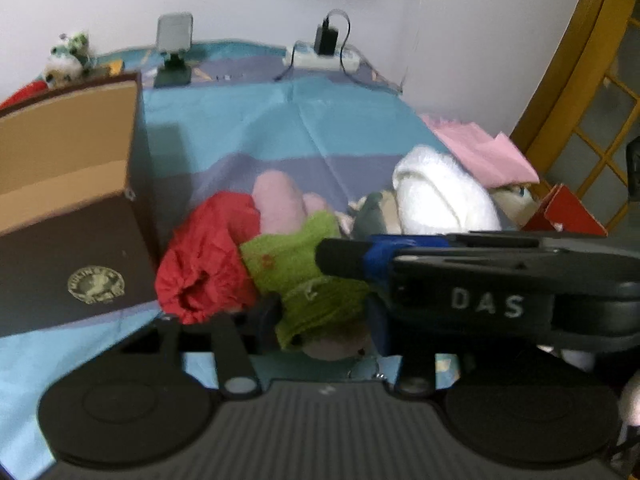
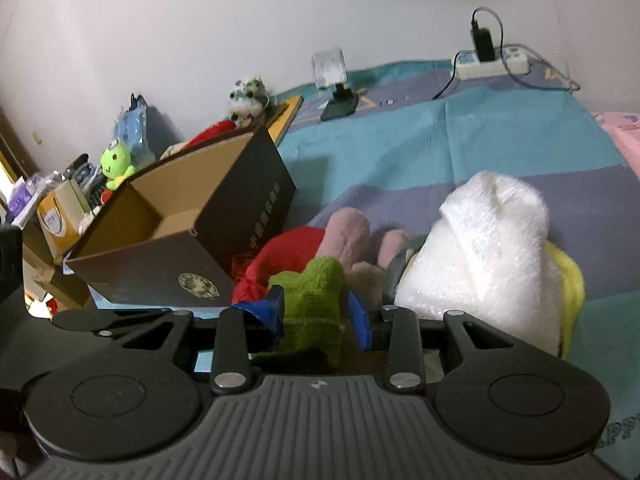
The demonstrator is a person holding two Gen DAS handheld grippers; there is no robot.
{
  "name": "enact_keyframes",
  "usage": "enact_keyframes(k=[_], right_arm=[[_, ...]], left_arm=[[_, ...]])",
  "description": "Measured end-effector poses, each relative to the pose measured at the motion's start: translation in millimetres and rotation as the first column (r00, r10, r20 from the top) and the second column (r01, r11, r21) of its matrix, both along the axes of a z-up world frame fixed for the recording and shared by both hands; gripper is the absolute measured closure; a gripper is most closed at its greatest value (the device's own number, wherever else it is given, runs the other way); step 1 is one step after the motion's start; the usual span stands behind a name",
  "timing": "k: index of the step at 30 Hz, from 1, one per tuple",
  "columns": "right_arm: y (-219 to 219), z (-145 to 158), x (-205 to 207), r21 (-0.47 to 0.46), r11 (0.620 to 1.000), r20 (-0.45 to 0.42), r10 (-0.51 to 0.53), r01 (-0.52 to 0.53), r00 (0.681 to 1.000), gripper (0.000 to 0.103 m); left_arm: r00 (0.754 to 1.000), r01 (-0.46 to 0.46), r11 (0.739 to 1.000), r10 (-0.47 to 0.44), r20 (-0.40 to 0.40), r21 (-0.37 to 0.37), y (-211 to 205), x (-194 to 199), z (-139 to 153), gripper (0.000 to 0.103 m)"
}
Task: Organize soft objects
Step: 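Grasp the green plush in the pile with the right gripper, then carry the green plush into the brown box and open the right gripper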
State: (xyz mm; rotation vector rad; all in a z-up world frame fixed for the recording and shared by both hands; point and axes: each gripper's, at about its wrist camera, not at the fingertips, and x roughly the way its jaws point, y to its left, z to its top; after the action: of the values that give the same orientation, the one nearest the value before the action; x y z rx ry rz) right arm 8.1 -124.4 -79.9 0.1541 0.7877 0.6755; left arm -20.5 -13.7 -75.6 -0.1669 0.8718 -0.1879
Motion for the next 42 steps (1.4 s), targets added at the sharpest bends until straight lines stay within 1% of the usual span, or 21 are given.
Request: enact_keyframes(k=[1,2,3,4,6,8,12,14,16,19,21,24,26,28,30,32,34,36,39,42], right_arm=[[1.8,-3.5,3.2,-0.004,1.000,-0.006,0.005,-0.005,1.000,0.095],[2.8,-7.6,5.6,-0.005,1.000,-0.014,0.012,-0.012,1.000,0.100],[2.9,-10.9,7.7,-0.002,1.000,-0.021,0.017,-0.017,1.000,0.103],[1.3,-12.7,9.4,0.008,1.000,-0.025,0.025,-0.025,0.999,0.103],[-2.3,-12.5,9.9,0.040,0.998,-0.012,0.039,-0.038,0.999,0.103],[-5.7,-11.4,9.4,0.044,0.998,0.007,0.051,-0.051,0.999,0.103],[-10.9,-6.0,7.5,0.076,0.995,0.003,0.066,-0.066,0.998,0.103],[-13.6,0.9,5.0,0.103,0.993,0.000,0.059,-0.059,0.998,0.103],[-16.6,13.9,1.2,0.150,0.986,0.035,0.065,-0.070,0.997,0.103],[-15.0,34.6,-1.4,0.186,0.979,0.094,0.061,-0.077,0.994,0.103],[-10.6,47.1,-0.1,0.215,0.973,0.127,0.055,-0.082,0.990,0.103],[7.0,64.7,6.1,0.240,0.967,0.171,0.048,-0.089,0.984,0.103],[26.9,75.6,14.2,0.260,0.960,0.184,0.055,-0.103,0.981,0.103],[45.7,81.4,22.3,0.271,0.954,0.202,0.076,-0.131,0.976,0.103],[71.6,87.2,34.9,0.280,0.946,0.212,0.108,-0.166,0.971,0.103],[102.3,85.8,47.9,0.279,0.940,0.214,0.139,-0.197,0.967,0.103],[133.3,81.8,60.6,0.279,0.934,0.199,0.171,-0.224,0.965,0.103],[165.4,74.1,72.6,0.278,0.928,0.174,0.204,-0.246,0.964,0.103],[215.1,58.5,82.7,0.265,0.929,0.091,0.242,-0.258,0.966,0.103],[260.1,38.9,92.6,0.249,0.937,-0.019,0.257,-0.245,0.966,0.103]], left_arm=[[1.000,-0.005,1.000,0.005,-0.001,0.004,0.6,1.1,-2.3,0.059],[1.000,-0.008,1.000,0.008,0.003,0.006,1.4,1.0,-3.5,0.063],[1.000,-0.008,1.000,0.008,0.010,0.006,0.3,-0.4,-3.0,0.067],[1.000,-0.005,1.000,0.005,0.021,0.008,-1.0,-2.3,-1.5,0.069],[0.999,0.003,1.000,-0.004,0.047,0.030,-4.6,-6.3,2.7,0.077],[0.997,0.019,0.999,-0.021,0.068,0.038,-5.9,-12.0,7.6,0.080],[0.991,0.055,0.997,-0.060,0.118,0.048,-5.1,-22.4,22.6,0.082],[0.982,0.069,0.996,-0.078,0.170,0.059,-4.2,-28.8,35.2,0.082],[0.973,0.084,0.995,-0.093,0.213,0.052,0.2,-32.2,48.8,0.082],[0.954,0.103,0.994,-0.110,0.279,0.043,11.9,-32.5,69.7,0.082],[0.940,0.111,0.993,-0.119,0.321,0.042,24.5,-30.2,84.0,0.082],[0.923,0.106,0.992,-0.121,0.365,0.061,51.1,-23.5,103.4,0.082],[0.915,0.090,0.994,-0.106,0.390,0.058,74.9,-19.6,112.3,0.082],[0.912,0.061,0.996,-0.080,0.402,0.062,103.3,-13.6,118.1,0.082],[0.914,0.025,0.997,-0.051,0.401,0.069,132.7,-7.6,120.4,0.082],[0.921,-0.013,0.997,-0.017,0.389,0.076,163.4,-0.6,118.9,0.082],[0.932,-0.052,0.995,0.017,0.362,0.088,194.1,4.5,112.3,0.082],[0.947,-0.089,0.991,0.053,0.317,0.098,226.7,12.8,101.5,0.082],[0.968,-0.128,0.985,0.099,0.229,0.115,268.2,27.4,81.1,0.082],[0.978,-0.163,0.974,0.138,0.156,0.157,300.2,38.0,60.7,0.082]])
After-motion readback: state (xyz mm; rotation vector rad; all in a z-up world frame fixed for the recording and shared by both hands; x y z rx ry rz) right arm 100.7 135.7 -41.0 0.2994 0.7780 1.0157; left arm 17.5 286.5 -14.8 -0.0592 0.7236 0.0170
